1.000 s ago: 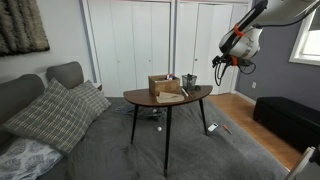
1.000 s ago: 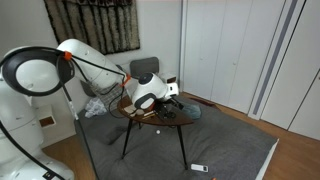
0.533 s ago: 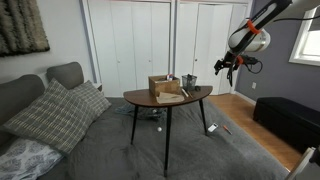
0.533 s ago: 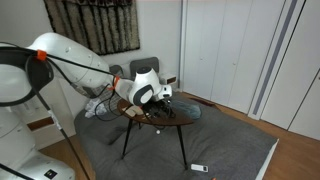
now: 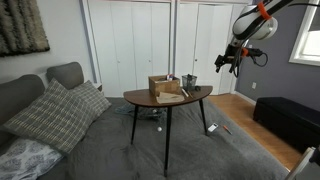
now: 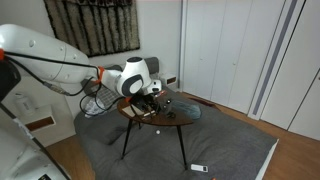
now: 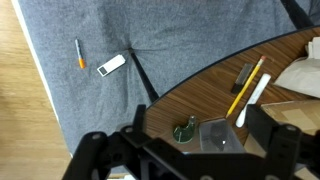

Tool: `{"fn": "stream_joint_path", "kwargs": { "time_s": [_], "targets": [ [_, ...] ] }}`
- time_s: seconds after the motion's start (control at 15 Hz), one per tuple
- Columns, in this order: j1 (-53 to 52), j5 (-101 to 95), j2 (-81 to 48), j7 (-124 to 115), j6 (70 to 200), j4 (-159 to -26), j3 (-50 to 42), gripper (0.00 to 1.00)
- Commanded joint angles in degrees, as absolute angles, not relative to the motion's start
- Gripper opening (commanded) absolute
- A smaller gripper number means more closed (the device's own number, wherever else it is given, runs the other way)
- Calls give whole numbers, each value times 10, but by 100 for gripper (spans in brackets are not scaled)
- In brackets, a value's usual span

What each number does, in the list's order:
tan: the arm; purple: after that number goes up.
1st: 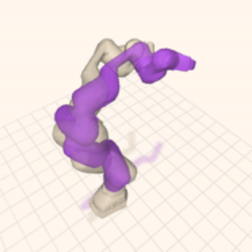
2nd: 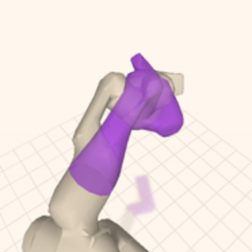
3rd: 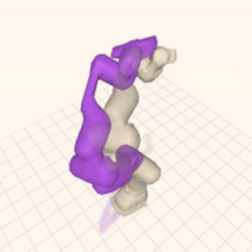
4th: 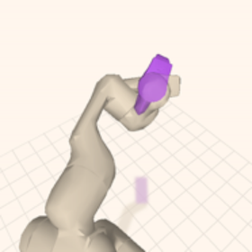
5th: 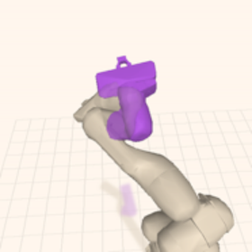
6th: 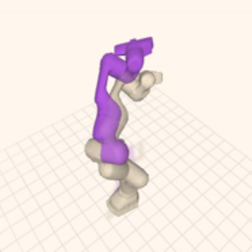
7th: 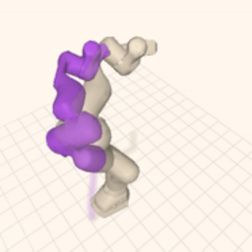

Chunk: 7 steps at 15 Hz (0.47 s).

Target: Put the black pair of glasses in the basket

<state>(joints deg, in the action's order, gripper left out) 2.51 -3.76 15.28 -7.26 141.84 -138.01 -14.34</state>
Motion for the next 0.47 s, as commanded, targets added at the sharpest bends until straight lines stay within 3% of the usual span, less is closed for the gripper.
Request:
{"fn": "stream_joint_path", "kwargs": {
  "time_s": [0.0, 0.4],
  "targets": [
    [52, -26, 146, -64, 1419, -1379, -118, 100],
    [52, -27, 143, -64, 1419, -1377, -117, 100]
  ]
}}
